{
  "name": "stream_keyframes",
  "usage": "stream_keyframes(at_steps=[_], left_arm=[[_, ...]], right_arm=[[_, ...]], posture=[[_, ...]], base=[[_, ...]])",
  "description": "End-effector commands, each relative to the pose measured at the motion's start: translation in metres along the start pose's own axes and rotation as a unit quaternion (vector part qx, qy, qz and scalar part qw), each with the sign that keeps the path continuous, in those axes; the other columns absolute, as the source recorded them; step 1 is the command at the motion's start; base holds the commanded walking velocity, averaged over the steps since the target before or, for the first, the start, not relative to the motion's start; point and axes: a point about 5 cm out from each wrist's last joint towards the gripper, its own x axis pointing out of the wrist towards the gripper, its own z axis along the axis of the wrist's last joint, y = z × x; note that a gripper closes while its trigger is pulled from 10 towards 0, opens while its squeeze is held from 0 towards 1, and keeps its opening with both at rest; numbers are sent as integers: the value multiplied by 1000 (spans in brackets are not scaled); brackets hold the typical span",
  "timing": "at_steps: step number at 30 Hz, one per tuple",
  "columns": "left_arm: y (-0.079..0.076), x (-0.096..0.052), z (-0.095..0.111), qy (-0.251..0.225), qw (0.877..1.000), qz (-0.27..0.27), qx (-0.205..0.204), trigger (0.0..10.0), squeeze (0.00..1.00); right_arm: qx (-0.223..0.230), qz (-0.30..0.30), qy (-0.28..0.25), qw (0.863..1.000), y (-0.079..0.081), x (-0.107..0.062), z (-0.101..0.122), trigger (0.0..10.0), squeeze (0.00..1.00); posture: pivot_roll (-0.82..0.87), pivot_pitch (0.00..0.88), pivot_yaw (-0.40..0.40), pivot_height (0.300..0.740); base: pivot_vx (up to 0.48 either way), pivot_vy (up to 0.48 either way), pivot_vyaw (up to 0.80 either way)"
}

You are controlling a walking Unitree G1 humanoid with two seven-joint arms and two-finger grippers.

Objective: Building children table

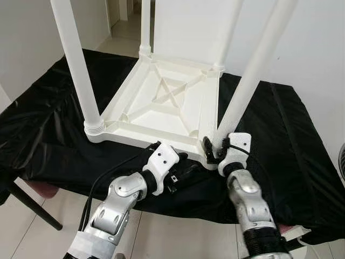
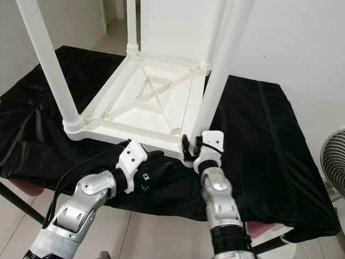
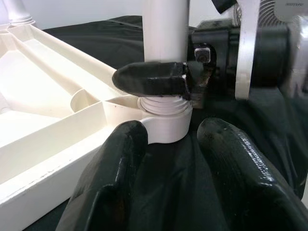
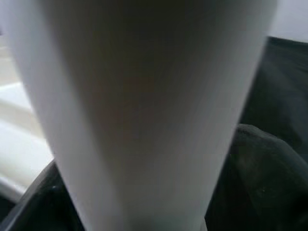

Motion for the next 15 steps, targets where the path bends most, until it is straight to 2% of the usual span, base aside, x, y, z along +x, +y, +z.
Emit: stream_keyframes(at_steps=[1,2,3,4,10,12,14,15], left_arm=[[0,0,0,1,1000,17,-3,10000,0],[0,0,0,1,1000,17,-3,10000,0],[1,-1,0,1,1000,17,-3,10000,0],[1,-1,0,1,1000,17,-3,10000,0],[3,-1,1,2,1000,17,-1,10000,0],[3,-1,1,2,1000,17,-1,10000,0],[4,-1,2,2,1000,17,-1,10000,0],[4,-1,2,2,1000,17,-1,10000,0]], right_arm=[[-4,17,15,1000,-11,-1,-4,10000,0],[-8,32,16,999,-15,-1,-4,10000,0],[-24,86,16,996,-17,-1,-2,10000,0],[-24,86,16,996,-17,-1,-2,10000,0],[-47,171,22,984,-17,4,0,10000,0],[-47,171,22,984,-17,4,0,10000,0],[-51,207,18,977,-16,10,2,10000,0],[-51,207,18,977,-16,10,2,10000,0]], posture=[[116,38,-72,740],[116,38,-72,740],[116,41,-67,740],[116,41,-67,740],[119,44,-56,740],[119,44,-56,740],[121,43,-51,740],[121,43,-51,740]], base=[[0,0,0],[0,0,0],[0,0,0],[0,0,0],[0,0,0],[0,0,0],[0,0,0],[0,0,0]])
